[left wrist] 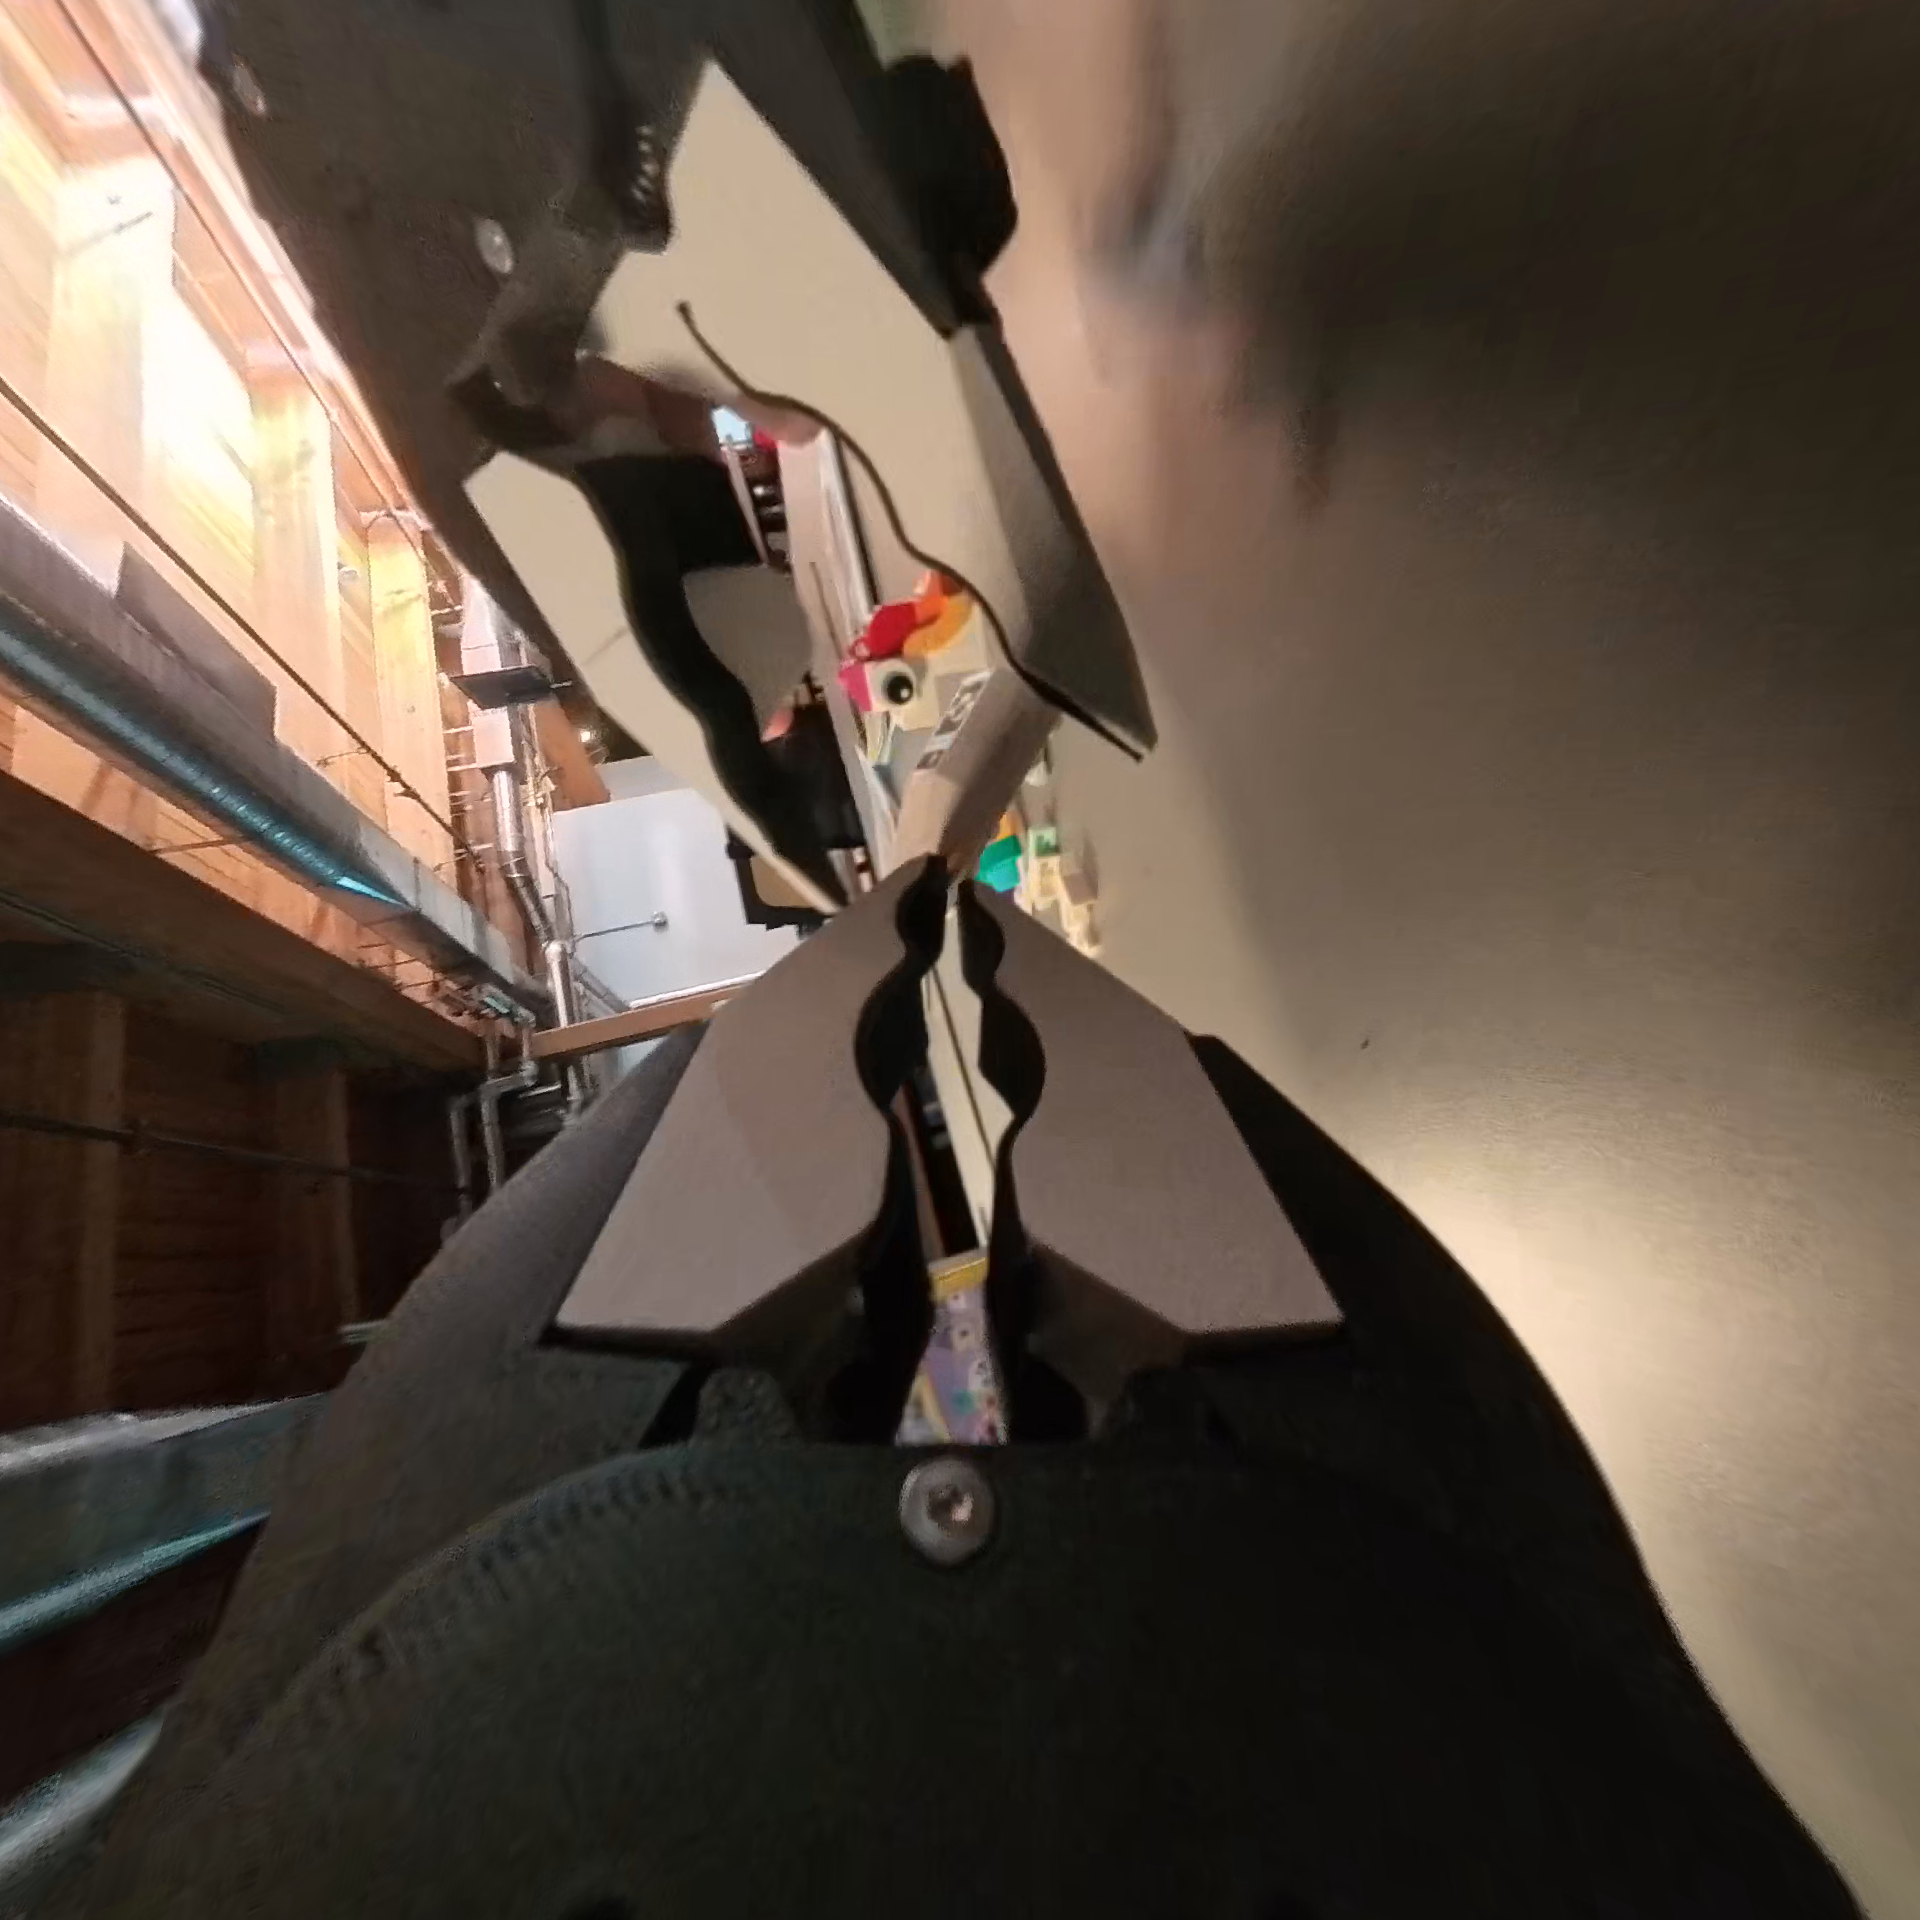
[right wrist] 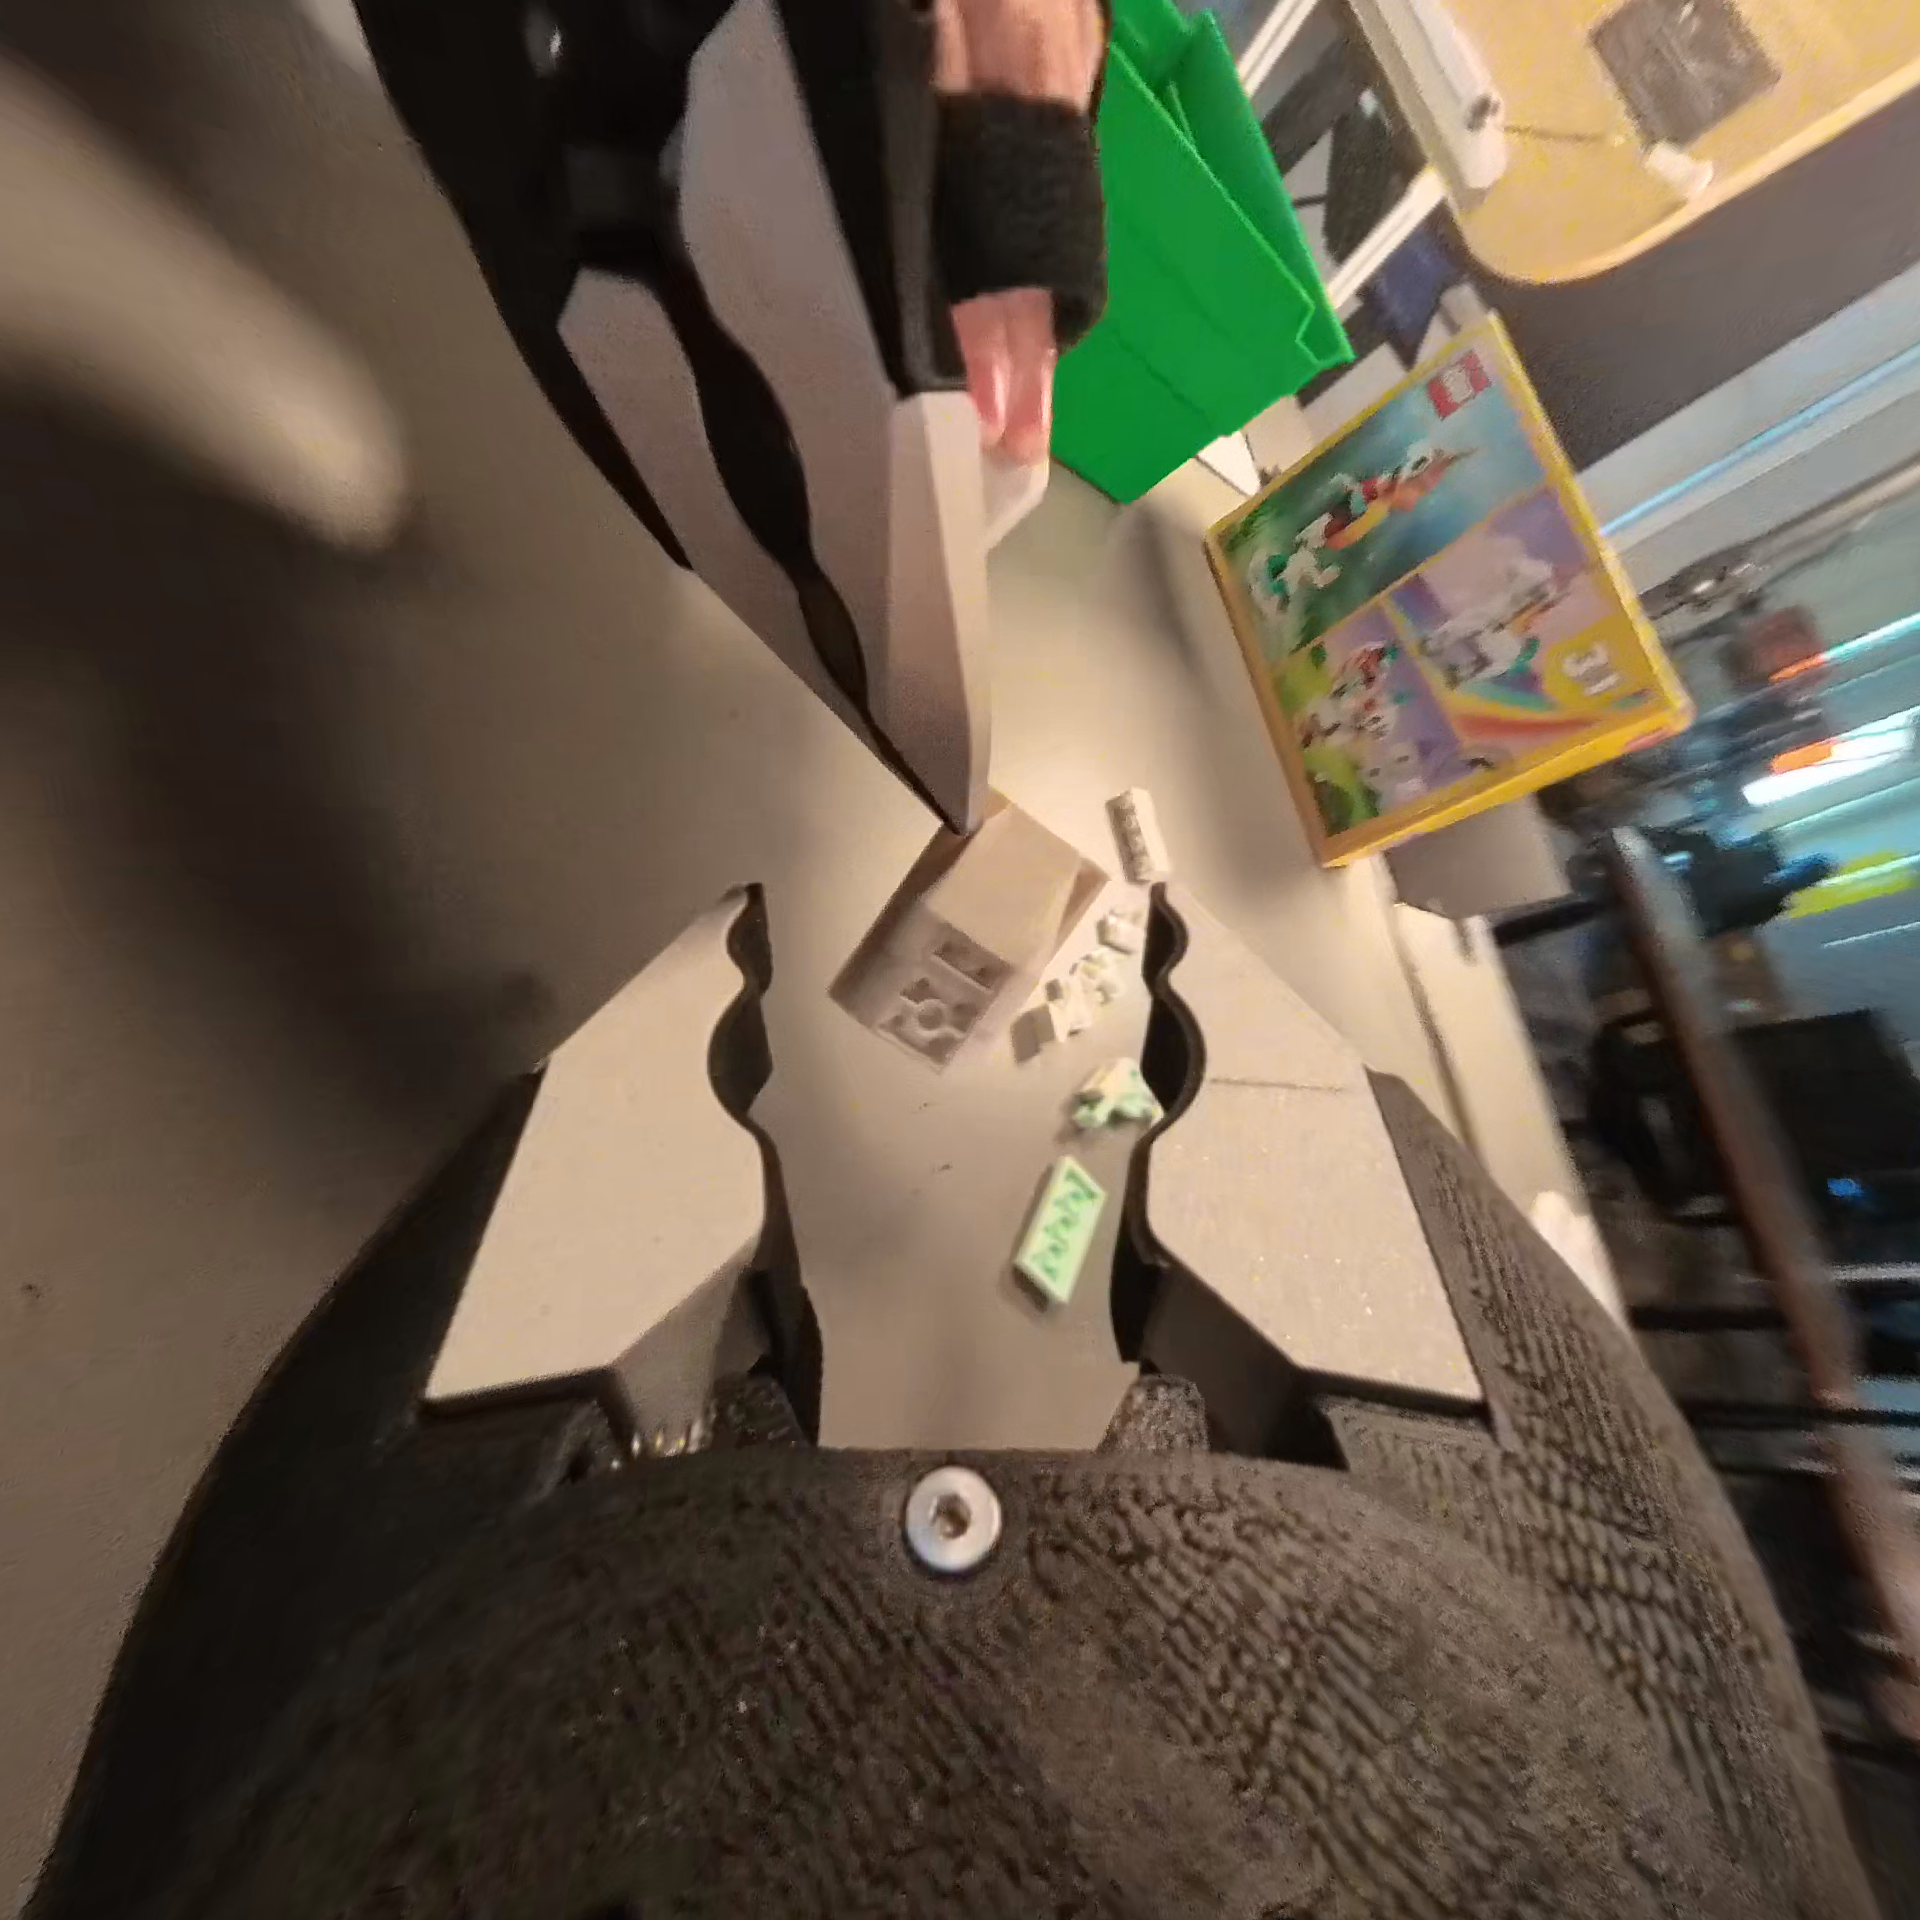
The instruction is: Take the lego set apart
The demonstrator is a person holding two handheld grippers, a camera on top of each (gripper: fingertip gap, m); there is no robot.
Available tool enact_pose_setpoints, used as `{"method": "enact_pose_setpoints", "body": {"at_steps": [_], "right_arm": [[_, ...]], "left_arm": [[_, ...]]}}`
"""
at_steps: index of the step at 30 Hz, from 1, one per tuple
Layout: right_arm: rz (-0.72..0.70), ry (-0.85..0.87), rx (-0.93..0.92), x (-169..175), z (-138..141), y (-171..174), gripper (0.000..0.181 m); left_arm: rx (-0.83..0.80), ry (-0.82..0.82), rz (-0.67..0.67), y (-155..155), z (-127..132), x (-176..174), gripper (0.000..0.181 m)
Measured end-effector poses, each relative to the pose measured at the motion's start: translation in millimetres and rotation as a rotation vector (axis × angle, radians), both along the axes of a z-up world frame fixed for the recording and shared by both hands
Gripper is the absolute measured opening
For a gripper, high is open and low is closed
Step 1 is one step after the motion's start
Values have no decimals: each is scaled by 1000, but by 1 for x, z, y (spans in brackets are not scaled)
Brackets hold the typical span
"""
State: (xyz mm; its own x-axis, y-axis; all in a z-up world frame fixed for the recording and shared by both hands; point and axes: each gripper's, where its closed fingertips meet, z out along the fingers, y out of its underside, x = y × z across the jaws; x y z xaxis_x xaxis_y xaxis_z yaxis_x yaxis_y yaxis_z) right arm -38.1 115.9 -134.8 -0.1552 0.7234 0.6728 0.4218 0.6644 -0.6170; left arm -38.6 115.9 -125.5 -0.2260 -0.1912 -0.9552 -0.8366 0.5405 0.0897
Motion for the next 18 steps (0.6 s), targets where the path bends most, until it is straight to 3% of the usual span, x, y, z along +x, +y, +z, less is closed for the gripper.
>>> {"method": "enact_pose_setpoints", "body": {"at_steps": [5,7,11,14,18], "right_arm": [[34,-133,213,-5,-16,-8,74],[23,-168,276,-8,-20,-7,58],[21,-159,375,-11,-19,-2,46],[-30,-90,432,-17,-4,5,34],[-57,12,409,-20,10,10,31]], "left_arm": [[-77,11,-37,-9,-6,6,0],[-55,80,-28,-10,-10,6,0],[-60,82,-20,-9,-13,9,0],[-149,-110,26,-4,-7,12,0],[-457,-479,44,-4,4,15,2]]}}
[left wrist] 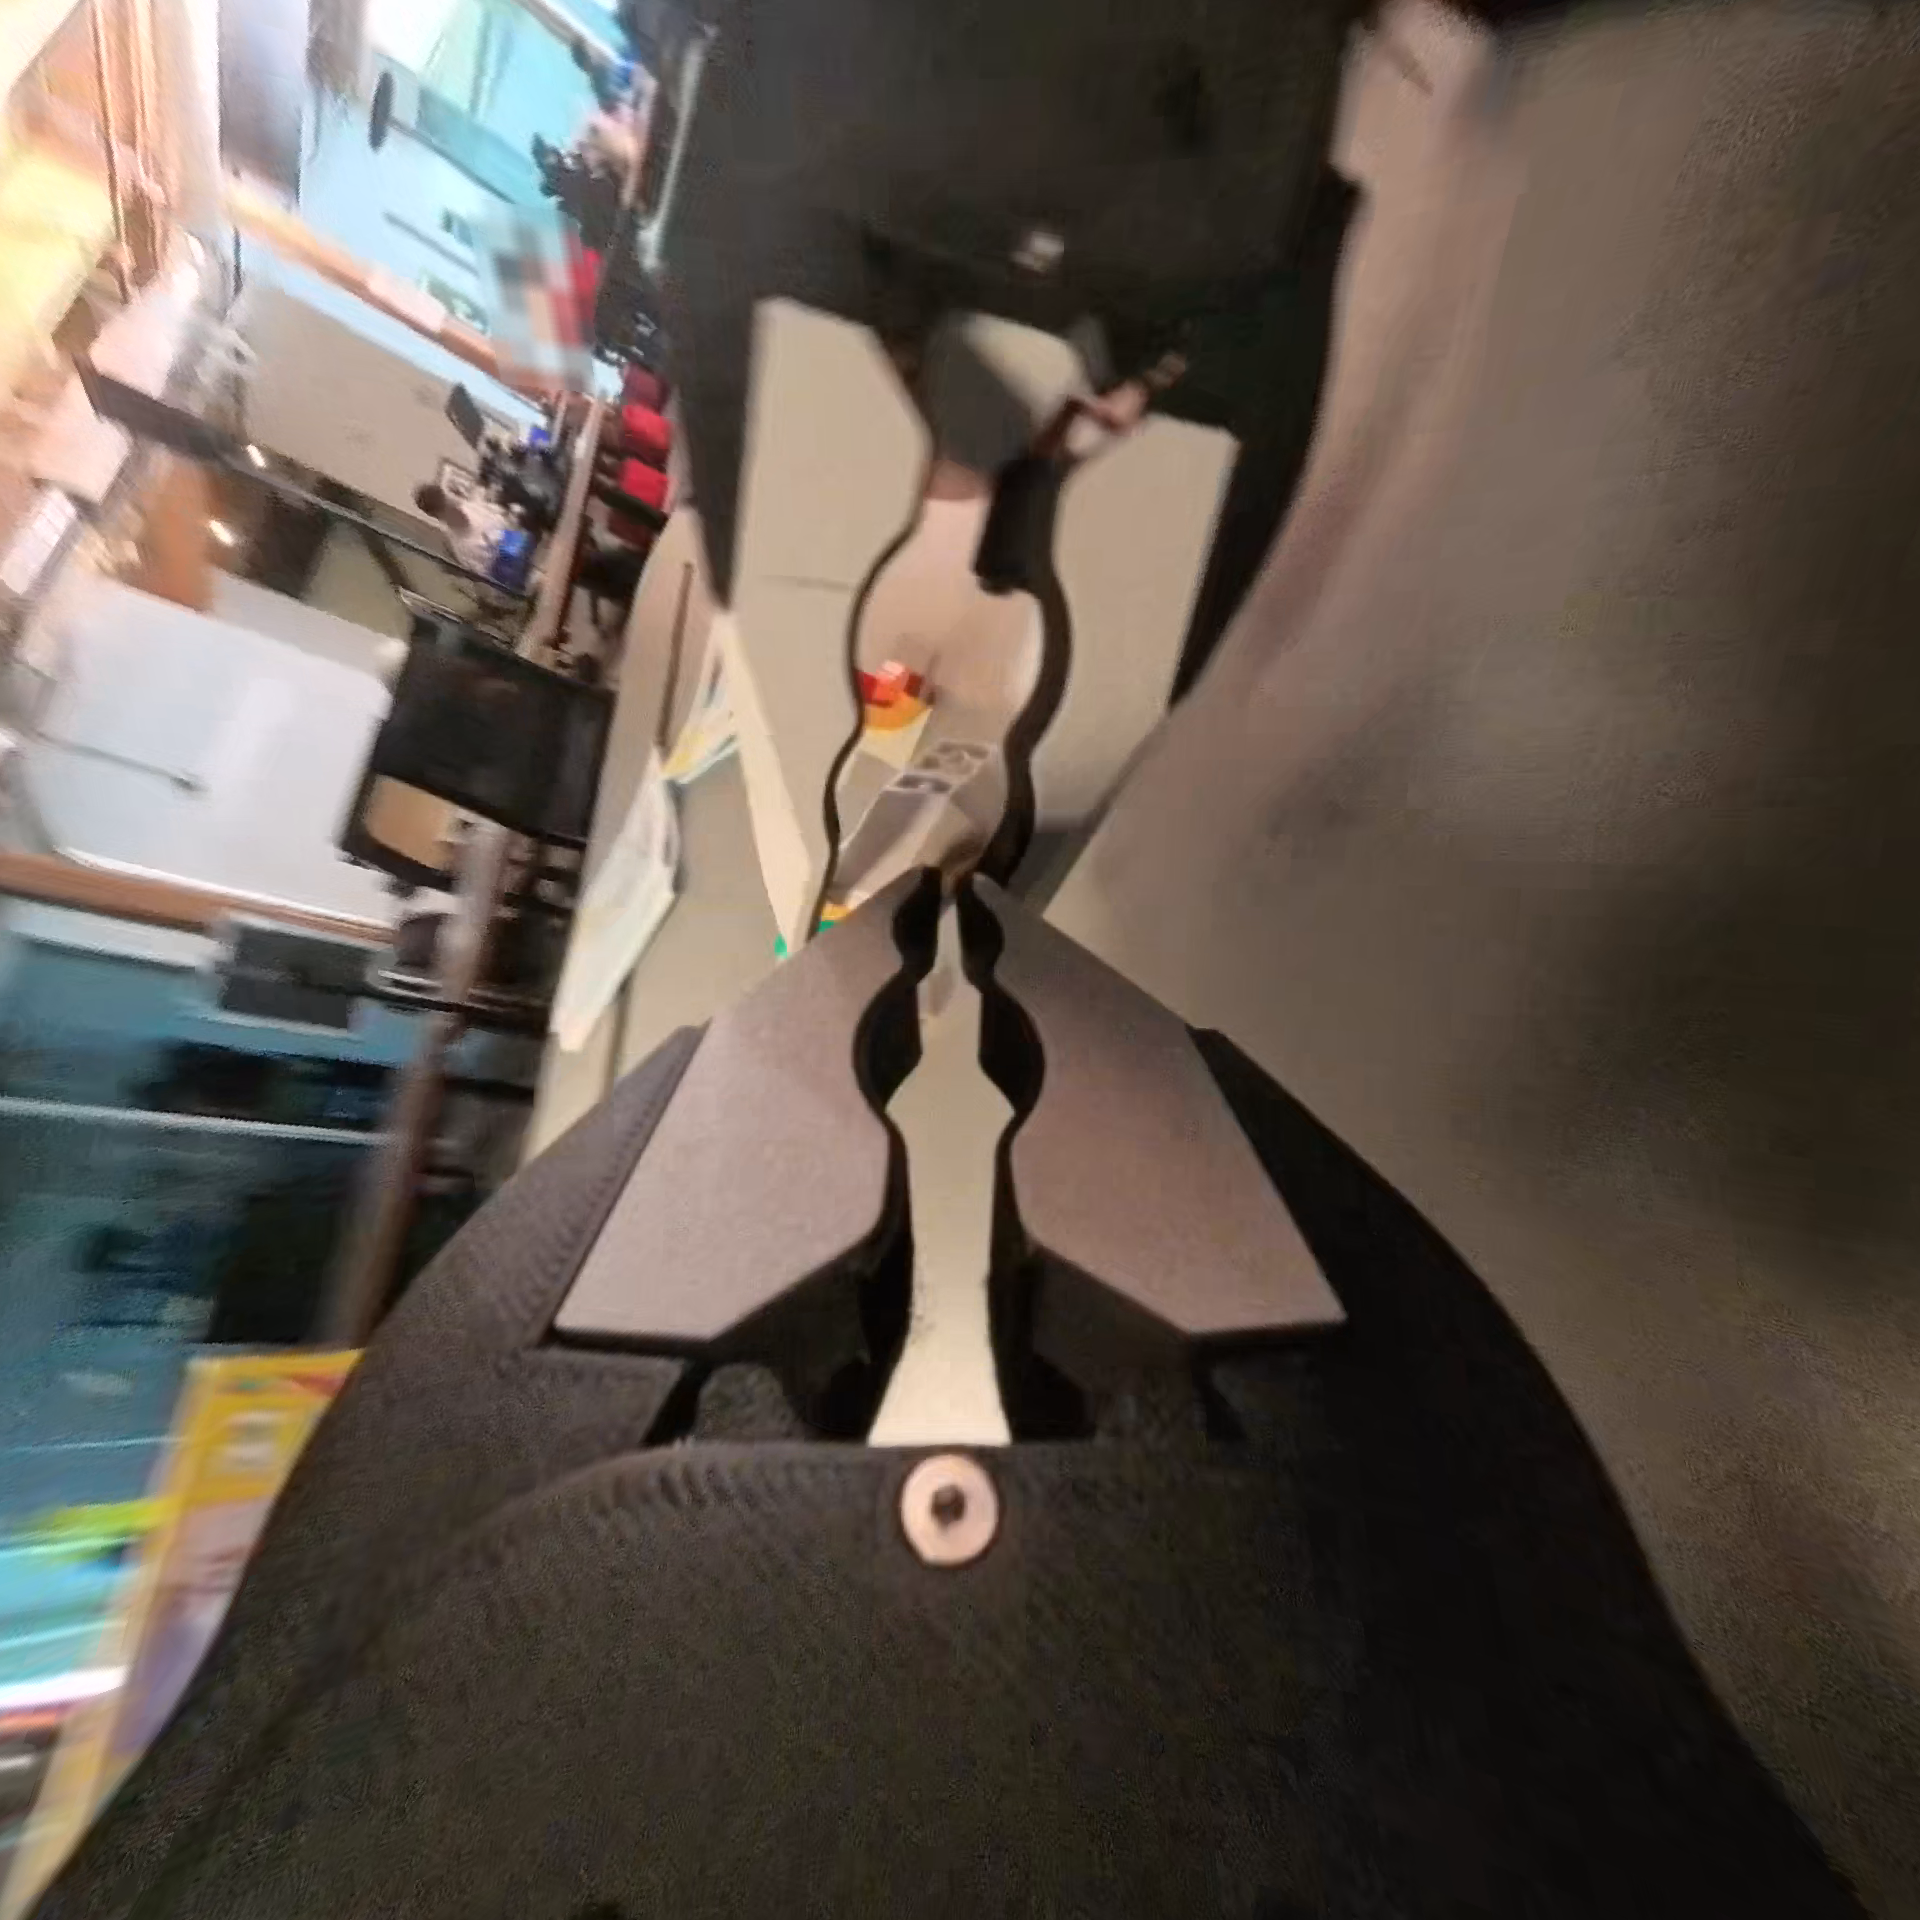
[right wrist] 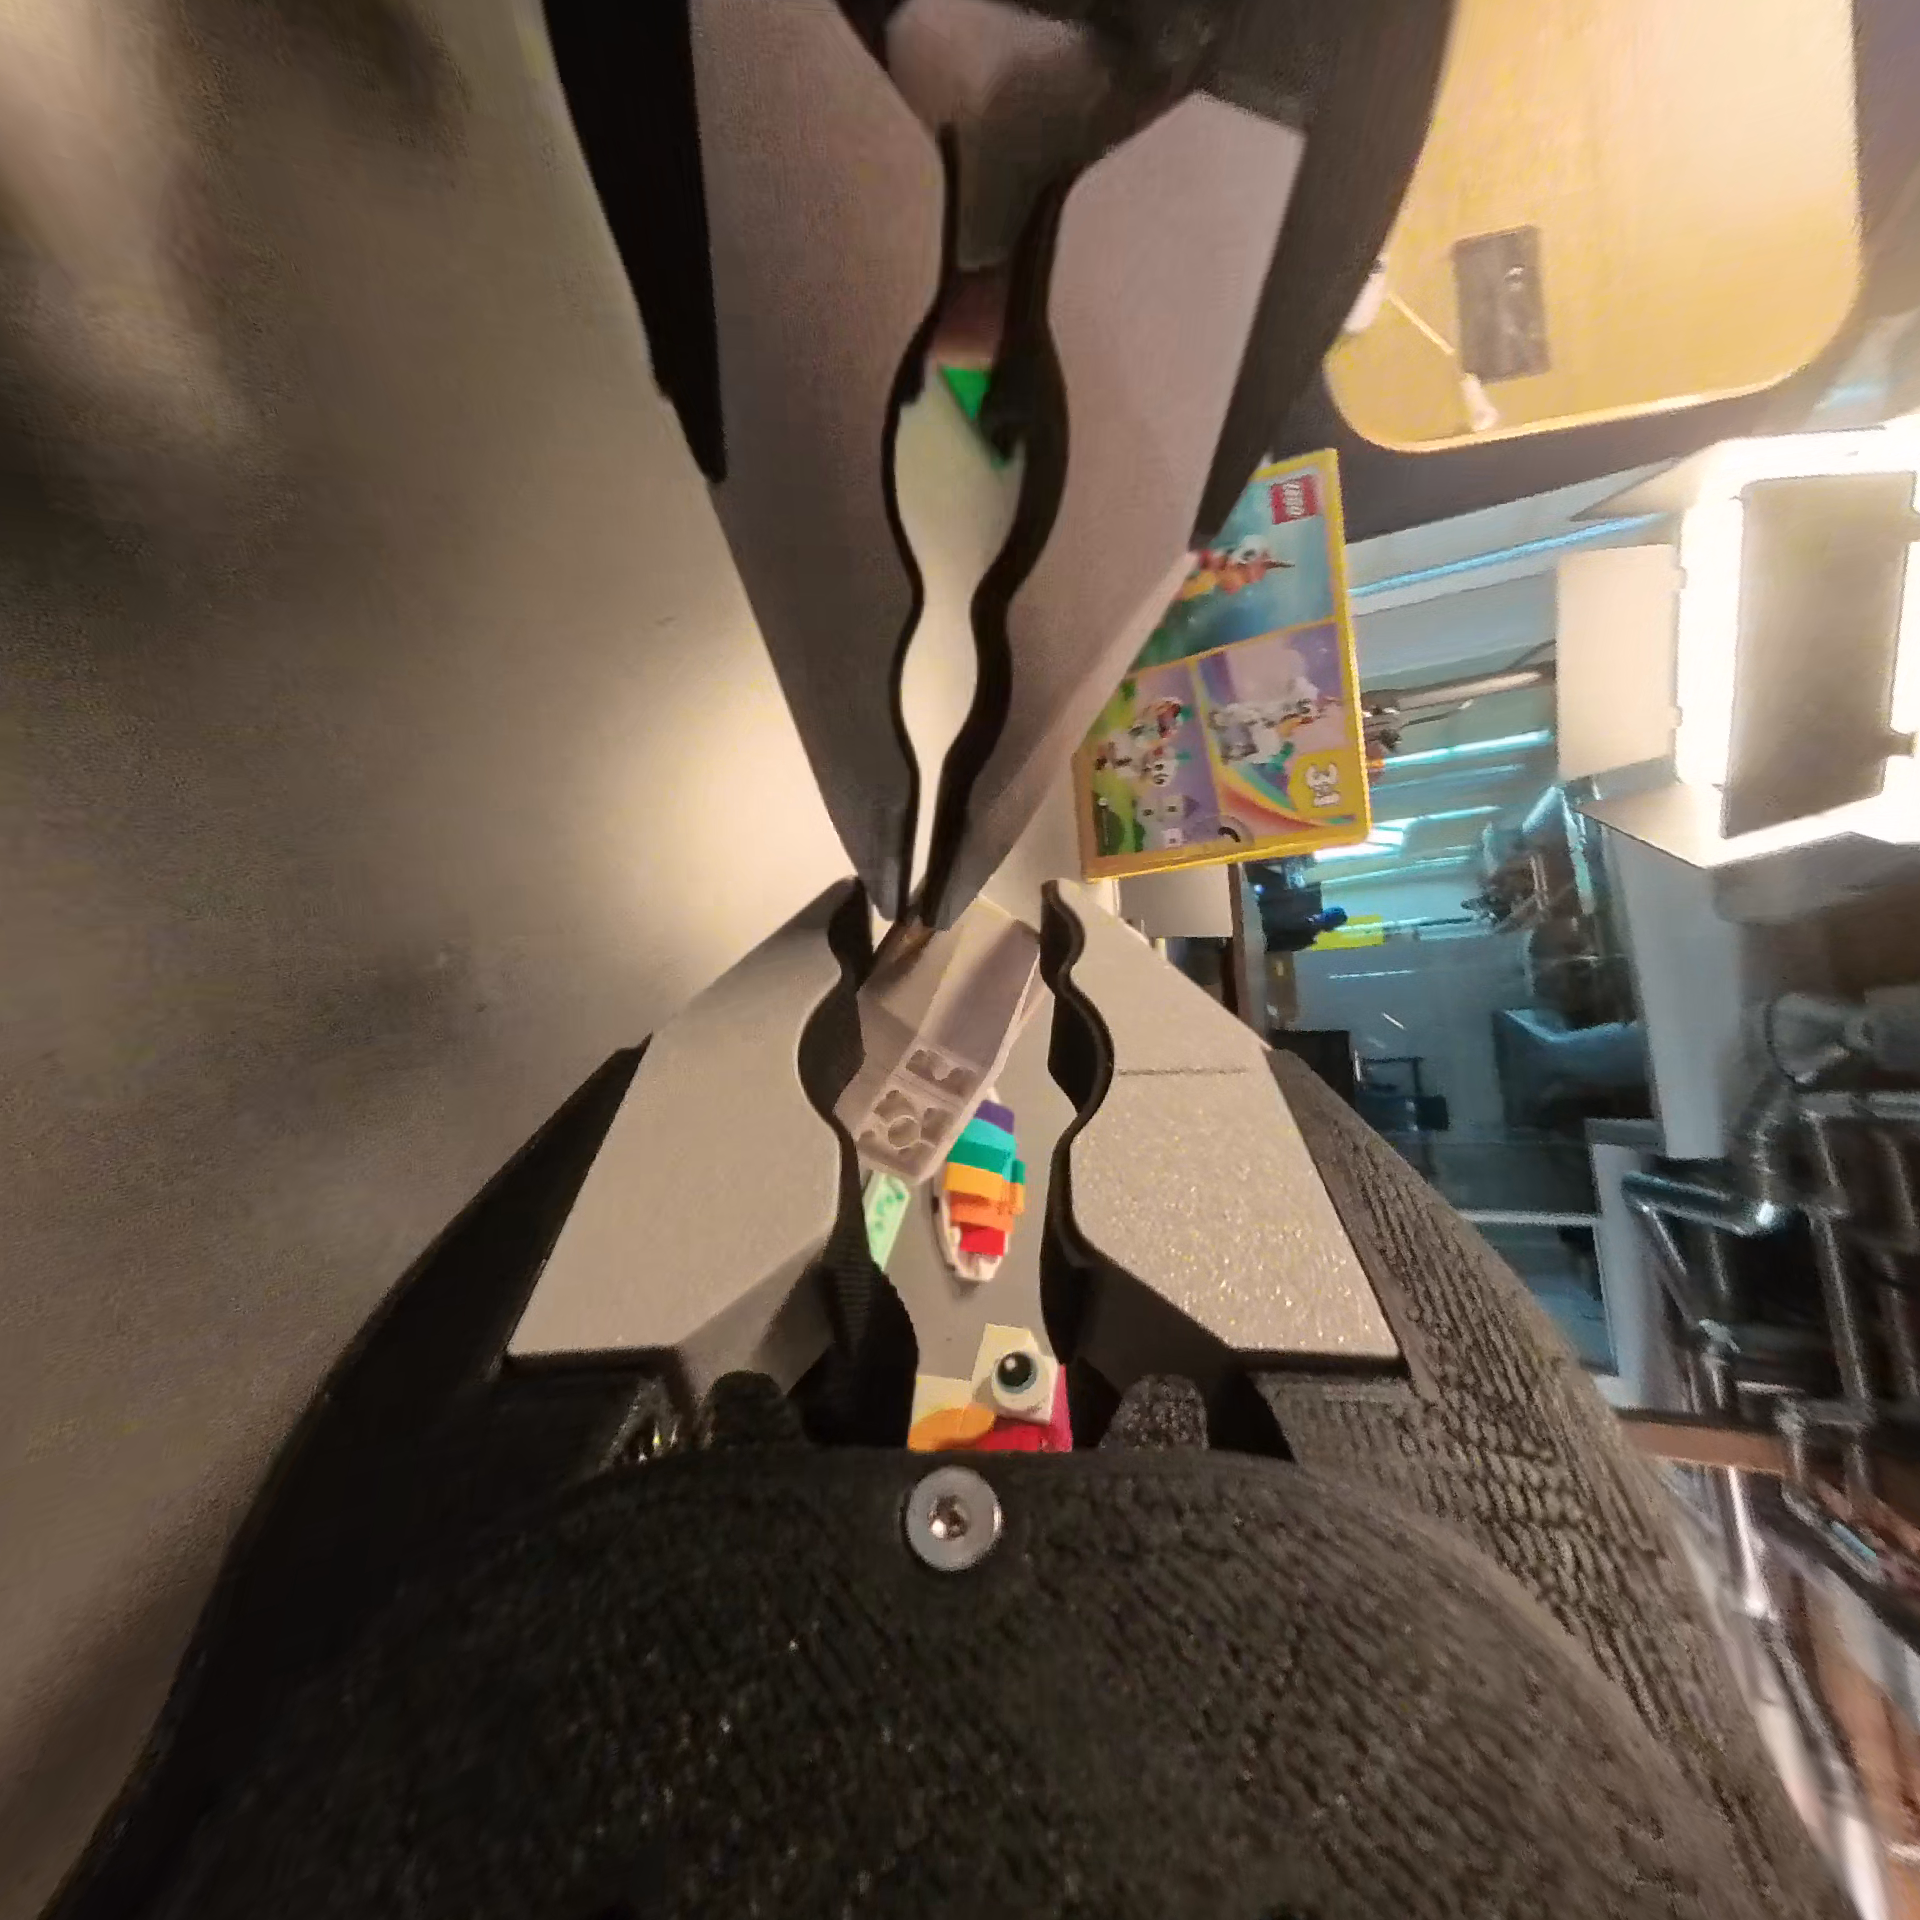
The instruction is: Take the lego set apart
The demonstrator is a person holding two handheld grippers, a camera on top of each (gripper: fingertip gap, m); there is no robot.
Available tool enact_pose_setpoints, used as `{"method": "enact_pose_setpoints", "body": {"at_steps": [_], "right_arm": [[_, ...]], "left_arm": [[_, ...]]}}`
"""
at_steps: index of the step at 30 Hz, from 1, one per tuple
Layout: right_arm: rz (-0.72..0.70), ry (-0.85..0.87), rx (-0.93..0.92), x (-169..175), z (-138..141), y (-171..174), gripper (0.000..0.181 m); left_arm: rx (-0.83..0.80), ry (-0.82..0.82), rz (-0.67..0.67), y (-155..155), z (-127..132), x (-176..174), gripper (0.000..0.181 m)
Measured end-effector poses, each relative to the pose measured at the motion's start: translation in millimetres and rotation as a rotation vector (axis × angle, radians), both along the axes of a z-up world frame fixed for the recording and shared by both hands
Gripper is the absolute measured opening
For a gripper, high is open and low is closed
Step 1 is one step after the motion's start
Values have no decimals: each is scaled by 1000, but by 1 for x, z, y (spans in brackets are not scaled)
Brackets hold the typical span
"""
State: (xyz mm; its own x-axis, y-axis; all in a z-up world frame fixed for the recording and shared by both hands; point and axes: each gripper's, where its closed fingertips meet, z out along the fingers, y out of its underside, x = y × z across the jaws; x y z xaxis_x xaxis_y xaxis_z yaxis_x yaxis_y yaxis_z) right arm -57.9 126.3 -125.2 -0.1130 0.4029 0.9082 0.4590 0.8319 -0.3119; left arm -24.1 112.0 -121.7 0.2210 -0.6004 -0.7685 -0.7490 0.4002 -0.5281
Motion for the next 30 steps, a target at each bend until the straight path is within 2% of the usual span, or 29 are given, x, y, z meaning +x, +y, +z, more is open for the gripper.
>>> {"method": "enact_pose_setpoints", "body": {"at_steps": [3,7,11,15,19,20,24,30], "right_arm": [[-25,94,-43,0,13,6,31],[-56,183,-6,5,29,15,30],[-69,249,77,6,42,14,29],[-81,242,159,5,43,14,30],[-83,252,224,1,47,10,29],[-85,258,247,0,49,8,29],[-103,273,308,2,54,10,29],[-109,291,264,3,54,14,29]], "left_arm": [[-177,-292,6,3,17,-2,3],[-387,-676,11,10,45,-10,20],[-623,-888,-41,10,52,-10,29],[-702,-900,-3,13,42,-6,28],[-682,-842,49,16,32,-1,23],[-663,-831,31,14,33,1,10],[-571,-828,30,14,41,0,7],[-621,-886,22,17,44,-3,5]]}}
